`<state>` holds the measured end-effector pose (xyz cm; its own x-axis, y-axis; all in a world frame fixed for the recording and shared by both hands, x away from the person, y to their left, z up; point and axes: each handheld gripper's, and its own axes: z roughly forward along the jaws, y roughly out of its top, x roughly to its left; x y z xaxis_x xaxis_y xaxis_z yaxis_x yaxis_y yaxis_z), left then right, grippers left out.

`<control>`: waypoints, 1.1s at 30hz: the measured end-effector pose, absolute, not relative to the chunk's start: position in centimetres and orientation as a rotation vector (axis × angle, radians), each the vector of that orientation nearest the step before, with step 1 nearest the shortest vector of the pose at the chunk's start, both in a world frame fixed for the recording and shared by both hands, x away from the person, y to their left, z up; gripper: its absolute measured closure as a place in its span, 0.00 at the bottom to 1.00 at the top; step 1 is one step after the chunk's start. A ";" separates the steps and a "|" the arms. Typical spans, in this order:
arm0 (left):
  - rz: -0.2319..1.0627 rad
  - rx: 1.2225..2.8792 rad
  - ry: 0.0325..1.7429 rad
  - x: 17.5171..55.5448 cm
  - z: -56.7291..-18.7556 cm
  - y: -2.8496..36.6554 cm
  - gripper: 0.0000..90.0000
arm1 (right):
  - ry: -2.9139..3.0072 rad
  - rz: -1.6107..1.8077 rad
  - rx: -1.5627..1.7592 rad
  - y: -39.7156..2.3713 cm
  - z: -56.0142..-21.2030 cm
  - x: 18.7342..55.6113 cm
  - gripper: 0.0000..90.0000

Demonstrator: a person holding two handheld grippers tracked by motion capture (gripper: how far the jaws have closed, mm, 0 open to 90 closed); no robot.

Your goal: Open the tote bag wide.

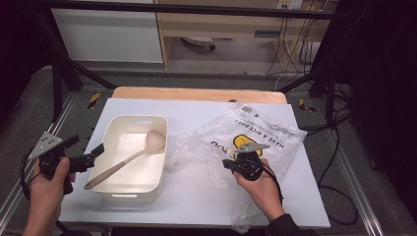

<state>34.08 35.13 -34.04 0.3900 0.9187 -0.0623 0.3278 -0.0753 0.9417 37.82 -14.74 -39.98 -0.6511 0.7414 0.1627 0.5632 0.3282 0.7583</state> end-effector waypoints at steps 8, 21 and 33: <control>0.708 1.652 1.100 34.4 -32.6 33.1 0.07 | 2.396 1.223 1.192 -14.4 -38.7 39.1 1.00; 0.638 1.743 0.996 35.1 -31.1 25.6 0.14 | 2.406 1.235 1.223 -14.3 -37.4 40.5 1.00; 0.604 1.773 0.953 35.4 -31.7 20.8 0.20 | 2.412 1.213 1.207 -14.7 -36.3 40.6 1.00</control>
